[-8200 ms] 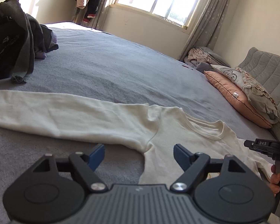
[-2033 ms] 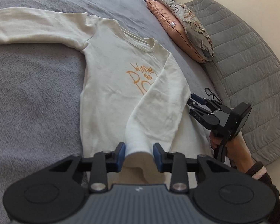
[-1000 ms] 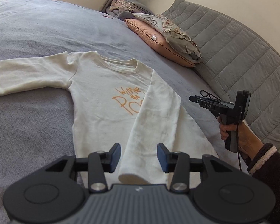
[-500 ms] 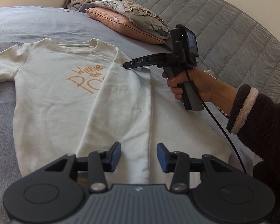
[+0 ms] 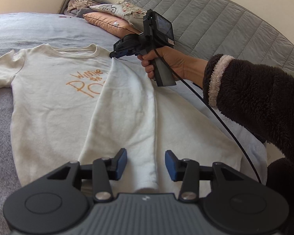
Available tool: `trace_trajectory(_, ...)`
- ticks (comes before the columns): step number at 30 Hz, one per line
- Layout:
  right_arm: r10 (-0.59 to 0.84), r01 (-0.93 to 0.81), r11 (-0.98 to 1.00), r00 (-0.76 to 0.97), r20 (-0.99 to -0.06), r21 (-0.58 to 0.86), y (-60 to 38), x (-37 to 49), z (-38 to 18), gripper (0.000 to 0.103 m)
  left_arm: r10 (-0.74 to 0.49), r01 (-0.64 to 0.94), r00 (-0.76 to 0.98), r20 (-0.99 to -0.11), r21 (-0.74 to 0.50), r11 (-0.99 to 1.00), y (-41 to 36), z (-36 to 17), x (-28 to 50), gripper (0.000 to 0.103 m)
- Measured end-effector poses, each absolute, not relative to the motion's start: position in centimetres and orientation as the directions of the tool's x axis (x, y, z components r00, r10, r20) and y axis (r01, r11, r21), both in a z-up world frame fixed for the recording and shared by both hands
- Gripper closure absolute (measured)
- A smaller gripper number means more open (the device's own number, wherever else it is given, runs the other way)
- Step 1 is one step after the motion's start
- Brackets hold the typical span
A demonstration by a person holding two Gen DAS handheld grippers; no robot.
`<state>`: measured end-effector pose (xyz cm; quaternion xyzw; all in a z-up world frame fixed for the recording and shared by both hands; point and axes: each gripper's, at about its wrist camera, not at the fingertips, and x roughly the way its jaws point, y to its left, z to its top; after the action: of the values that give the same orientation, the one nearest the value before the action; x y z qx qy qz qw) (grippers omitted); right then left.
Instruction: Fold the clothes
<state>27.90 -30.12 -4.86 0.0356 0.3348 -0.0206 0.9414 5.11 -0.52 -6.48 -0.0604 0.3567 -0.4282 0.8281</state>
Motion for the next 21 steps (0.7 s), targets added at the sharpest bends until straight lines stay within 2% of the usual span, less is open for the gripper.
trace_trajectory(4, 0.027, 0.058, 0.991, 0.792, -0.609, 0.12, -30.7, 26.8, -3.8, 0.087, -0.763, 0.664, 0.373, -0.528, -0.423, 0.617, -0.3, -5.8, 5.3, 0.053)
trace_trajectory(7, 0.072, 0.007, 0.991, 0.809, -0.583, 0.132, -31.3, 24.2, -2.5, 0.087, -0.773, 0.676, 0.37, -0.515, -0.422, 0.604, -0.3, -5.4, 5.1, 0.053)
trace_trajectory(12, 0.091, -0.016, 0.991, 0.799, -0.595, 0.13, -32.2, 20.1, -2.5, 0.087, -0.764, 0.695, 0.361, -0.535, -0.392, 0.603, -0.5, -5.7, 4.8, 0.049)
trace_trajectory(16, 0.065, 0.014, 0.993, 0.78, -0.622, 0.121, -33.0, 17.9, -3.8, 0.087, -0.78, 0.698, 0.347, -0.522, -0.412, 0.586, -0.2, -6.3, 4.5, 0.042)
trace_trajectory(18, 0.048, 0.043, 0.991, 0.769, -0.637, 0.126, -33.6, 17.4, -4.4, 0.092, -0.779, 0.707, 0.346, -0.522, -0.4, 0.582, -0.3, -6.3, 4.1, 0.04)
trace_trajectory(21, 0.037, 0.079, 0.985, 0.769, -0.638, 0.153, -34.0, 16.6, -4.3, 0.092, -0.773, 0.724, 0.35, -0.529, -0.371, 0.582, -0.4, -6.0, 3.7, 0.039)
